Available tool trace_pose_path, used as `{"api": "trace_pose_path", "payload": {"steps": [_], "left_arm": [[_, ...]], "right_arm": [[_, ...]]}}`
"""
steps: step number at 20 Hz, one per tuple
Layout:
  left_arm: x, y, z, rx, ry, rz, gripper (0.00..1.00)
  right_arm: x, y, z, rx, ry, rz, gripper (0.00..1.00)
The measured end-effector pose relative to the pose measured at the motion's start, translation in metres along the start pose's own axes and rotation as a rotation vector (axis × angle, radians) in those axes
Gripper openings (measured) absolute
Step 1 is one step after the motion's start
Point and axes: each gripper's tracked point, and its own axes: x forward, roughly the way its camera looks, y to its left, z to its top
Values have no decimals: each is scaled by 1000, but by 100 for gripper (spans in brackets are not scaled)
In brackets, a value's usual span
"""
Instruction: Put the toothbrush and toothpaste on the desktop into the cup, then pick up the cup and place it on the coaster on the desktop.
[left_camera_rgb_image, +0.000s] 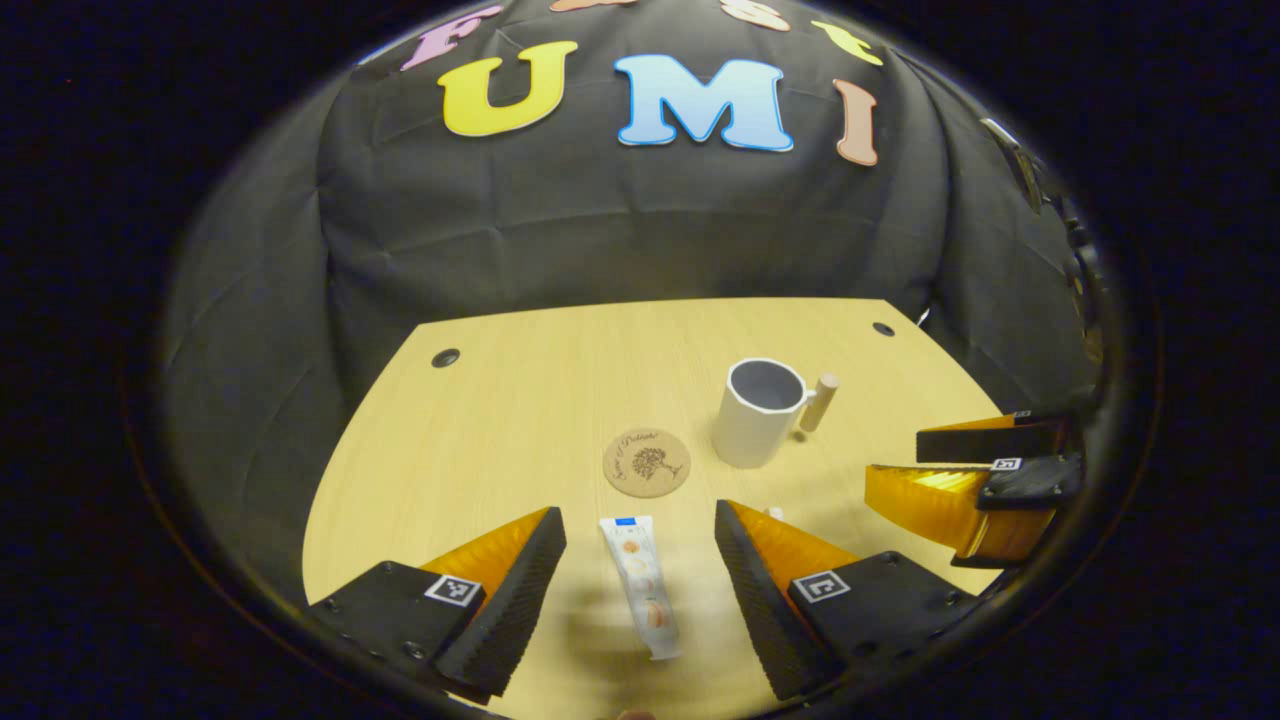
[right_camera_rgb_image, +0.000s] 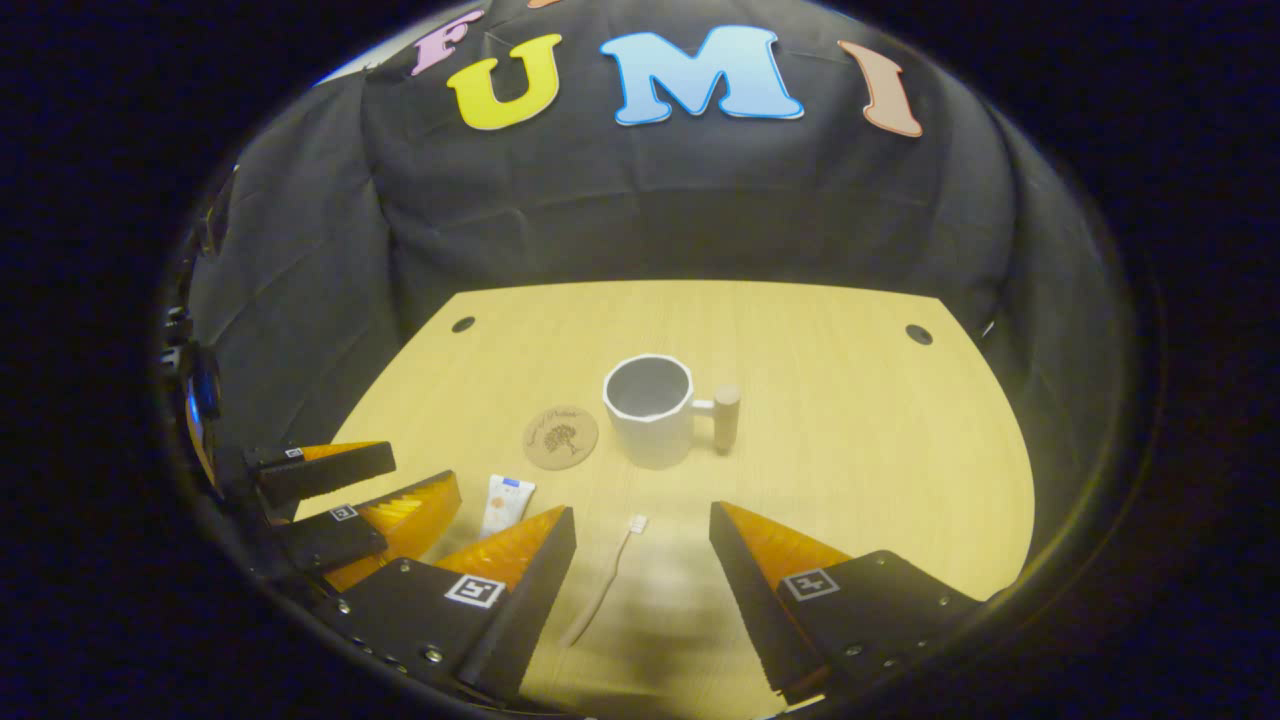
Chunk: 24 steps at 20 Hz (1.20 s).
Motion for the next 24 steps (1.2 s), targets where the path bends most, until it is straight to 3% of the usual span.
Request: {"api": "trace_pose_path", "payload": {"steps": [13, 24], "left_arm": [[53, 14, -98, -52, 326, 15, 98], [80, 19, -135, -123, 475, 69, 99]], "right_arm": [[48, 17, -68, 53, 341, 8, 86], [83, 22, -108, 123, 551, -35, 87]]}}
